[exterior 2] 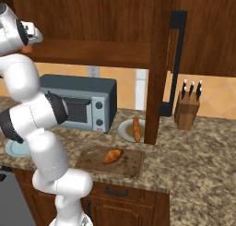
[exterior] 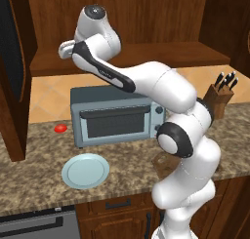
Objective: From the different types of pastries on the counter, select a croissant and place it on the cutting board. Then retrieve a jar of jam from the cabinet and place it alongside the croissant on the cutting board.
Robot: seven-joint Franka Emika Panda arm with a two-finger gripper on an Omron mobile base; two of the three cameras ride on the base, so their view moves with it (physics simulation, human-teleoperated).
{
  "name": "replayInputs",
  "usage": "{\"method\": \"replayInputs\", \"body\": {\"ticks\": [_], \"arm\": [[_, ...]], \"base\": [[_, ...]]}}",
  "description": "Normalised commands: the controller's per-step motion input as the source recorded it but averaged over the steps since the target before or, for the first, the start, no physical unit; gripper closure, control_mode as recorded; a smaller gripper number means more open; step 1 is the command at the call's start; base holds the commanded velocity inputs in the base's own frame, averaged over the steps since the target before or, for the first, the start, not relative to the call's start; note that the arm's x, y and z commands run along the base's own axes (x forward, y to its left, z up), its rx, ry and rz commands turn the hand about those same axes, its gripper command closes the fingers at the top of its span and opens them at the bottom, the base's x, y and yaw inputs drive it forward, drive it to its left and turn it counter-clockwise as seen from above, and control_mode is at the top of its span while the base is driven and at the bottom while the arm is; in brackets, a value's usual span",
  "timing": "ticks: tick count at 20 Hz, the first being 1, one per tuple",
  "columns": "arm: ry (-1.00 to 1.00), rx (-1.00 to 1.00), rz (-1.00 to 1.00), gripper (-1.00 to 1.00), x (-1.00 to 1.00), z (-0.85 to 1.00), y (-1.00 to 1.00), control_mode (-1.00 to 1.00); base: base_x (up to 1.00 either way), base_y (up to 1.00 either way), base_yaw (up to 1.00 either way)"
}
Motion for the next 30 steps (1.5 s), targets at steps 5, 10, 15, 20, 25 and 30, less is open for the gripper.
{"method": "replayInputs", "body": {"ticks": [5,10,15,20,25,30], "arm": [[-0.32,-0.05,0.00,1.00,-0.63,-0.04,0.09,-1.00],[-0.24,-0.02,0.00,1.00,-0.93,0.23,0.00,-1.00],[-0.03,0.00,0.00,1.00,-1.00,0.10,-0.32,-1.00],[0.00,0.00,0.00,1.00,-1.00,0.00,-0.63,-1.00],[0.00,0.01,0.00,1.00,-1.00,0.00,-0.80,-1.00],[0.00,0.03,0.00,1.00,-1.00,0.00,-0.87,-1.00]], "base": [[0.00,0.00,0.00],[0.00,0.00,0.00],[0.00,0.00,0.00],[0.00,0.00,0.00],[0.00,0.00,0.00],[0.00,0.00,0.00]]}}
